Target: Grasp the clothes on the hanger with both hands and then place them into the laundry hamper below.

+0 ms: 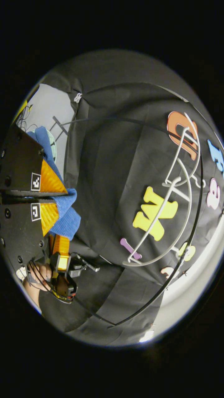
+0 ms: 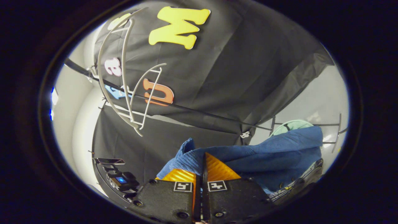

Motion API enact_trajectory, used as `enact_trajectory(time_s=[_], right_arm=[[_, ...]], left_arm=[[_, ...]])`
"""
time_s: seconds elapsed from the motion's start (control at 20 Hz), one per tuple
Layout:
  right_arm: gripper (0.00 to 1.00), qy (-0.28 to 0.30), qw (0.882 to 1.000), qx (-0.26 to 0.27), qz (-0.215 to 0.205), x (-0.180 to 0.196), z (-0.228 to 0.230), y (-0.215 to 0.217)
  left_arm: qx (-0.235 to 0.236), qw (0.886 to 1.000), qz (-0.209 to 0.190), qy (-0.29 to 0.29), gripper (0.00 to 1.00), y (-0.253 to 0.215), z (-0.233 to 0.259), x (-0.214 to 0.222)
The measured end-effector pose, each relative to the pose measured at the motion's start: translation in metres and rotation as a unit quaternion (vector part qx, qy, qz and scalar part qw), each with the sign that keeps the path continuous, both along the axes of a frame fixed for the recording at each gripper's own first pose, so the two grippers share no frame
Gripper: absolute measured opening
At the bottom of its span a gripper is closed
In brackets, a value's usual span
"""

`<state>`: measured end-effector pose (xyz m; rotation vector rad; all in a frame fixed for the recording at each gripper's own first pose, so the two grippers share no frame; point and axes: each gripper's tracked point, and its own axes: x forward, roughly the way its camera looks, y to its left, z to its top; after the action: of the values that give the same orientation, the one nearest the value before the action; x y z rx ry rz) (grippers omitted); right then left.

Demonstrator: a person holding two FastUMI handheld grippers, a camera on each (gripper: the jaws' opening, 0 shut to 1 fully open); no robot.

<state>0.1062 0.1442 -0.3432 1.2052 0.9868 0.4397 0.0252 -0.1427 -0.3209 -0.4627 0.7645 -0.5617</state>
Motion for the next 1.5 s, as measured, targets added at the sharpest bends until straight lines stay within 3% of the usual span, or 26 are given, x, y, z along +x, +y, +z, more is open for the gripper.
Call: enact_trajectory(time_s=[0.35,0.55,0.75,0.9,1.05,1.2,1.25,1.3,1.35,1.4,1.5], right_arm=[[0.05,0.012,0.997,0.068,-0.02,0.006,0.018,0.006],[0.05,0.068,0.995,0.062,-0.028,0.009,-0.044,0.008],[0.05,0.133,0.991,0.008,-0.019,0.001,-0.12,0.003],[0.06,0.191,0.979,-0.064,-0.016,-0.012,-0.174,-0.008],[0.05,0.225,0.961,-0.157,0.024,-0.028,-0.222,-0.011],[0.06,0.246,0.943,-0.217,0.058,-0.036,-0.23,-0.017],[0.06,0.252,0.937,-0.232,0.069,-0.042,-0.231,-0.019],[0.07,0.259,0.93,-0.247,0.081,-0.048,-0.231,-0.024],[0.09,0.267,0.922,-0.263,0.093,-0.054,-0.233,-0.032],[0.2,0.274,0.915,-0.279,0.103,-0.059,-0.232,-0.039],[0.27,0.289,0.908,-0.281,0.119,-0.065,-0.23,-0.039]], left_arm=[[-0.038,0.999,0.005,-0.008,0.01,-0.006,0.016,0.007],[-0.036,0.998,0.015,0.049,0.0,0.001,-0.042,0.002],[-0.031,0.992,0.026,0.119,0.0,0.005,-0.11,-0.012],[0.006,0.987,0.018,0.158,0.01,0.01,-0.158,-0.021],[0.056,0.979,0.002,0.195,0.0,0.015,-0.201,-0.032],[0.105,0.967,-0.004,0.23,0.01,0.017,-0.234,-0.037],[0.124,0.961,-0.003,0.246,0.0,0.02,-0.239,-0.04],[0.137,0.954,-0.007,0.267,0.07,0.021,-0.246,-0.043],[0.15,0.945,-0.011,0.291,0.01,0.022,-0.251,-0.048],[0.164,0.936,-0.014,0.311,0.02,0.026,-0.251,-0.053],[0.174,0.921,-0.012,0.348,0.16,0.027,-0.255,-0.064]])
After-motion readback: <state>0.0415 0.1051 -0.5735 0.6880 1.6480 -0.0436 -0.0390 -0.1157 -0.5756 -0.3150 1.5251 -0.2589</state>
